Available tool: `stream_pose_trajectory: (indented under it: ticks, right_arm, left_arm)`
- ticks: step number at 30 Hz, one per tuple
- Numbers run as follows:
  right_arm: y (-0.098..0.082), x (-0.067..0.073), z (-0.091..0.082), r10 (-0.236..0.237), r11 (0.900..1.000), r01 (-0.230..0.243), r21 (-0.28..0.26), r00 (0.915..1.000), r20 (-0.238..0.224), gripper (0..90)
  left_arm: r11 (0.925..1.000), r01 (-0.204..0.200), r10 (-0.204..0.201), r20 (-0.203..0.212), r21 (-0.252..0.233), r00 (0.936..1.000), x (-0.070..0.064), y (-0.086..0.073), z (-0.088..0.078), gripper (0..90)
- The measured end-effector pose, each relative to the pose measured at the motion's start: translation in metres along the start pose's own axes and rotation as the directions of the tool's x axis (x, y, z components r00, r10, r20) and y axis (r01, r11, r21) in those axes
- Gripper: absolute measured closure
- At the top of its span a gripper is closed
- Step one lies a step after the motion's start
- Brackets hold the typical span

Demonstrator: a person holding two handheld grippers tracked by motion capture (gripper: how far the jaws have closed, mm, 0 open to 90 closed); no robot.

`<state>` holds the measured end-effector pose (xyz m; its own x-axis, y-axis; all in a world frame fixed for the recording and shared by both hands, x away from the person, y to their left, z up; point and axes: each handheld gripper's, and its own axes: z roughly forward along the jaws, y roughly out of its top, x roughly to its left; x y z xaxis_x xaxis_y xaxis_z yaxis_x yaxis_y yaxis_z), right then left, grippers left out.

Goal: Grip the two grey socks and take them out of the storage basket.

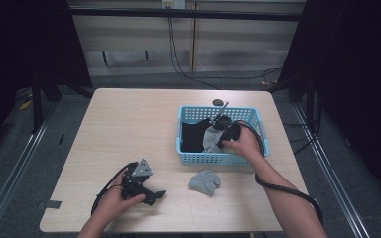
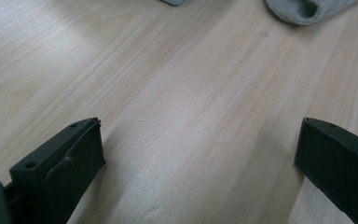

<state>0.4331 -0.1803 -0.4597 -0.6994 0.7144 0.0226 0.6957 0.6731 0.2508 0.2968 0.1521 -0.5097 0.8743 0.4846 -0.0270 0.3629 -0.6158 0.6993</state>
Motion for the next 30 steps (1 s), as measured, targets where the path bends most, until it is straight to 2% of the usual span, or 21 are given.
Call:
stream_pose_trajectory:
  ticks: [6,10,21,30]
  right_arm:
    - [-0.002,-0.002,-0.011,0.020,0.999,-0.021,-0.027,0.9992,-0.035,85.9]
    - [-0.003,-0.004,-0.024,0.024,0.999,-0.026,-0.038,0.9985,-0.050,86.0]
    - [-0.006,-0.003,-0.058,-0.027,0.997,0.025,-0.068,0.9992,-0.031,86.1]
    - [-0.002,-0.003,-0.081,-0.041,0.996,0.039,-0.084,0.9989,-0.023,86.2]
  left_arm:
    - [0.9999,0.012,-0.012,0.003,-0.011,0.9999,0.000,0.000,0.000,0.5]
    - [1.0000,-0.001,0.001,0.000,0.000,1.0000,0.000,0.000,0.000,0.5]
    - [1.0000,0.006,-0.006,-0.001,-0.006,1.0000,-0.001,0.000,0.000,0.5]
    - [1.0000,0.005,-0.005,-0.002,-0.007,1.0000,0.000,0.000,0.001,0.5]
